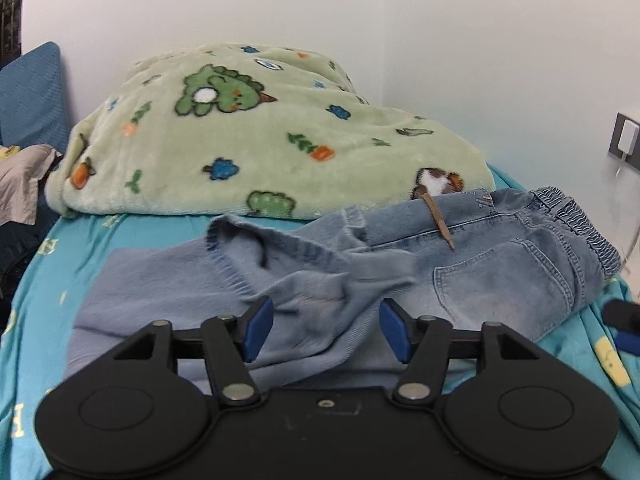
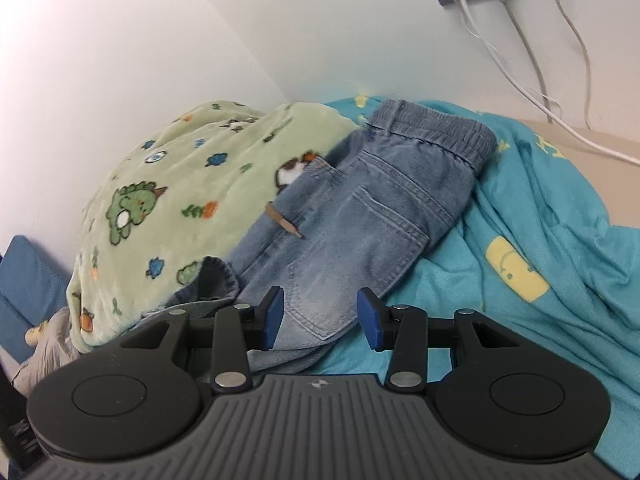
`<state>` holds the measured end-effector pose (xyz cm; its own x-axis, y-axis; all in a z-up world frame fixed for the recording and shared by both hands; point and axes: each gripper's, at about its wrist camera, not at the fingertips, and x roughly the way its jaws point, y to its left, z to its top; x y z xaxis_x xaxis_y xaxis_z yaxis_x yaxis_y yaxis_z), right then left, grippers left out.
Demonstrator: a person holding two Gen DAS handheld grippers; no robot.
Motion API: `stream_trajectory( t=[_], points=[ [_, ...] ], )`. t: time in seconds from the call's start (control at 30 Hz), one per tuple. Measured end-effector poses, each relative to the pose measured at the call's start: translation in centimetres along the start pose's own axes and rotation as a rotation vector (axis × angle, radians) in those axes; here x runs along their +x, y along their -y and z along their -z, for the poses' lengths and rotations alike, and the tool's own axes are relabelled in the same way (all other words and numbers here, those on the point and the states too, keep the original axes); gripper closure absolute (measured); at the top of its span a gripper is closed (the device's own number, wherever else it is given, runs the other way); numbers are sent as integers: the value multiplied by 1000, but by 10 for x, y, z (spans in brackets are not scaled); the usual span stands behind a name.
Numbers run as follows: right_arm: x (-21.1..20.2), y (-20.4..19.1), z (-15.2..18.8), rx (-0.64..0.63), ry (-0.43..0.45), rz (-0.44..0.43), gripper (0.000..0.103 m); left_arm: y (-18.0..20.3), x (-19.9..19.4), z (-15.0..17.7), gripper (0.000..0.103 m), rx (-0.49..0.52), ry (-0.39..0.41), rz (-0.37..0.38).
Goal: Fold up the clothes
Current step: 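Lower the hem onto the jeans and open the left gripper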
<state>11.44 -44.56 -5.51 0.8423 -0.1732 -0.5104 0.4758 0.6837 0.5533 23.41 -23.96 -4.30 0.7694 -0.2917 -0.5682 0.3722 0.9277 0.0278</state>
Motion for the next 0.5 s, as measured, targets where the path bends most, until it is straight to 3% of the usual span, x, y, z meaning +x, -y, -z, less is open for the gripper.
stream_trajectory(
  t=[0.27, 0.4, 0.5],
  points=[
    [1, -32, 15, -140, -1, -126, 58, -39, -55, 24, 43, -46, 23, -24],
    [6, -53, 25, -212, -7, -194, 58, -67, -74, 37, 41, -135, -28, 19],
    [10, -72, 32, -278, 0, -250, 58, -88, -82, 39, 42, -148, -38, -9]
  ],
)
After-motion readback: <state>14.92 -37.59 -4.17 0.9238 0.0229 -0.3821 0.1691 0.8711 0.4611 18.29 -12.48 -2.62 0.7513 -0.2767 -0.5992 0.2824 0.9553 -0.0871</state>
